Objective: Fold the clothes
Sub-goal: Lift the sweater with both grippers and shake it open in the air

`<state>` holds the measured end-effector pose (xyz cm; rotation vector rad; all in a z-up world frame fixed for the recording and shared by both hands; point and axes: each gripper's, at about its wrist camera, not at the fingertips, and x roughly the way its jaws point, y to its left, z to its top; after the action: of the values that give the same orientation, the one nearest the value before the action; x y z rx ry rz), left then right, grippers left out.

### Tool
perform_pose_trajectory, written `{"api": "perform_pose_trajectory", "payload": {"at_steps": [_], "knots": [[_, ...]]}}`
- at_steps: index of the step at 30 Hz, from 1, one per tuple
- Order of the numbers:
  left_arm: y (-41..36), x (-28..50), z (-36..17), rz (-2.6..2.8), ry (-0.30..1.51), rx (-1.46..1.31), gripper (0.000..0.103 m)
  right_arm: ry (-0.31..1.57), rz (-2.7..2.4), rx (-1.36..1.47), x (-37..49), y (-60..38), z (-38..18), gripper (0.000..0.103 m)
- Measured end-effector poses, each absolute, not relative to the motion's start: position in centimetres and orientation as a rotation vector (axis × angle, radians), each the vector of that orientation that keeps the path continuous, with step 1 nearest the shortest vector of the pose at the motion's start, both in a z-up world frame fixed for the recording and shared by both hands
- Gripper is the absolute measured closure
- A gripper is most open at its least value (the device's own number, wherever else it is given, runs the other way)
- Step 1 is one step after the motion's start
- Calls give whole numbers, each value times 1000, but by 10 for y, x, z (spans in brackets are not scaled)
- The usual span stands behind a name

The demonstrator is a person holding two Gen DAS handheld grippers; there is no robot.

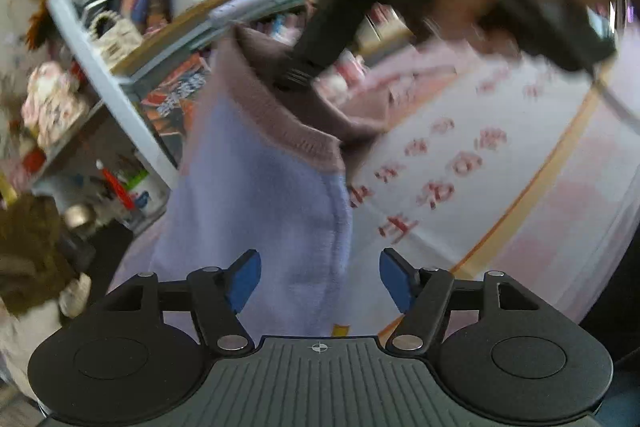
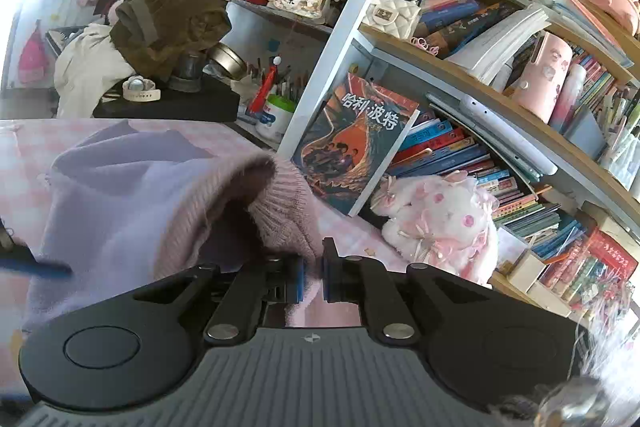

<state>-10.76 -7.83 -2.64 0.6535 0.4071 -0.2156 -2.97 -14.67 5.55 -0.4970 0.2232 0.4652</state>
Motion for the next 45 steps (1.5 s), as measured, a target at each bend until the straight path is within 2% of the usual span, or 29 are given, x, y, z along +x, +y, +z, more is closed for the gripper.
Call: {"api": "perform_pose_trajectory", "payload": {"at_steps": [8, 9, 10, 12, 16, 20, 24, 25, 26, 27, 32, 36, 41, 45], "knots": [[-81, -92, -30, -113, 381, 690, 36, 201, 430, -439, -29, -159, 65, 96], [-77, -93, -30, -109, 378, 694, 40, 193, 419, -410, -28, -163, 68, 97], [-73, -94, -30, -113, 376, 695, 64, 184, 413, -371, -27, -168, 73, 97], [-62, -94, -25, -119, 368, 684, 91, 172, 405, -311, -26, -176, 81, 97], [-29, -112, 1, -92, 275, 591, 93, 172, 395, -353, -28, -180, 81, 97], [23, -127, 37, -49, 248, 373, 95, 210, 394, -408, -29, -180, 62, 96], [60, -129, 54, -30, 260, 222, 95, 296, 411, -405, -22, -172, 38, 80], [67, -130, 57, -23, 259, 195, 95, 311, 422, -401, -21, -170, 33, 84], [72, -133, 61, -18, 244, 182, 95, 324, 433, -396, -20, -168, 29, 97], [73, -138, 68, -15, 214, 181, 95, 325, 446, -380, -22, -169, 29, 97], [80, -163, 104, -2, 48, 176, 95, 133, 465, -269, -64, -188, 85, 98], [75, -189, 156, -27, -178, 153, 95, -141, 420, -253, -116, -206, 161, 98], [66, -162, 174, -107, -193, 128, 95, -464, 341, -274, -172, -229, 238, 97], [59, -140, 189, -171, -206, 109, 95, -443, 306, -317, -173, -244, 253, 97]]}}
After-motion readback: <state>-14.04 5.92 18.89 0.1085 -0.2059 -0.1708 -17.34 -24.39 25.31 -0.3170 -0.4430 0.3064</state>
